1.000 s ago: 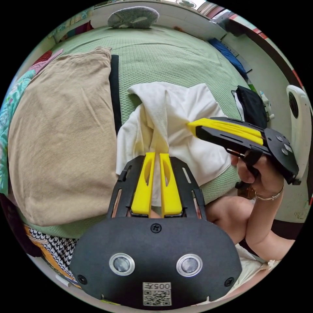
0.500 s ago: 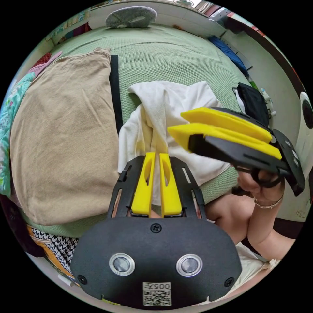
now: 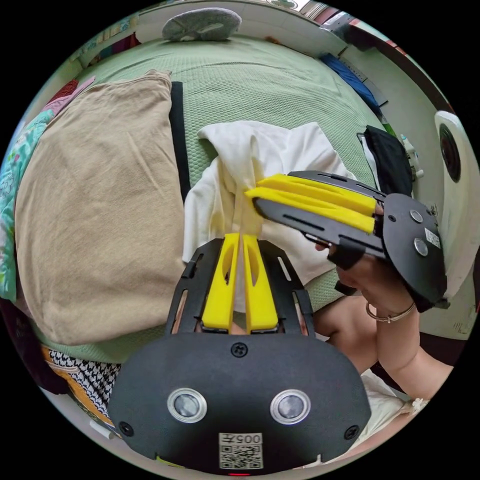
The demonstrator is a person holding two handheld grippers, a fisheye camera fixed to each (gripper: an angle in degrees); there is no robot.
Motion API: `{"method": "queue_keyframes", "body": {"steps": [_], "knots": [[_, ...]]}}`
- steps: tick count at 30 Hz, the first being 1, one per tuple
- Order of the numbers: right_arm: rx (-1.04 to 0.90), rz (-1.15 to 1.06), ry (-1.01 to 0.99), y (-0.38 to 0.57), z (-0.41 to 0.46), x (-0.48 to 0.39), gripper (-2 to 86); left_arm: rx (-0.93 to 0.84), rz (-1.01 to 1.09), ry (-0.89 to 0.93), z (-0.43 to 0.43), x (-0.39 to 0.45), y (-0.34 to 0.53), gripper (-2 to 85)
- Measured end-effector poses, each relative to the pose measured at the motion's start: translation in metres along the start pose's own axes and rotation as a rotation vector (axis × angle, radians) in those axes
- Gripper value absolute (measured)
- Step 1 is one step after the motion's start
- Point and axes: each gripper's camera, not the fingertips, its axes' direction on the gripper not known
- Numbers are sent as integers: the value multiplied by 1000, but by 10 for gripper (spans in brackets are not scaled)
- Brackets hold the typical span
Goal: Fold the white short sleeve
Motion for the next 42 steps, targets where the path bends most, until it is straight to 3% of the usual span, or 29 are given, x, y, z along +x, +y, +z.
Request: {"method": "queue_keyframes", "body": {"steps": [7,19,26,31,36,42], "knots": [[52,85,-165,11,-40,31,-7,64,0,42,-9,-2,5,17],[252,312,357,35,-110,95,-9,58,17,3,-5,11,10,10],[299,245,200,56,-135,74,-1,26,32,-29,15,23,7,-3],[272,171,246,61,-135,47,6,75,-26,14,18,20,15,-4],[364,158,247,74,-161,42,45,93,-66,91,17,12,21,-4],[418,75,14,90,-189,40,123,138,-75,81,12,17,31,-4]]}}
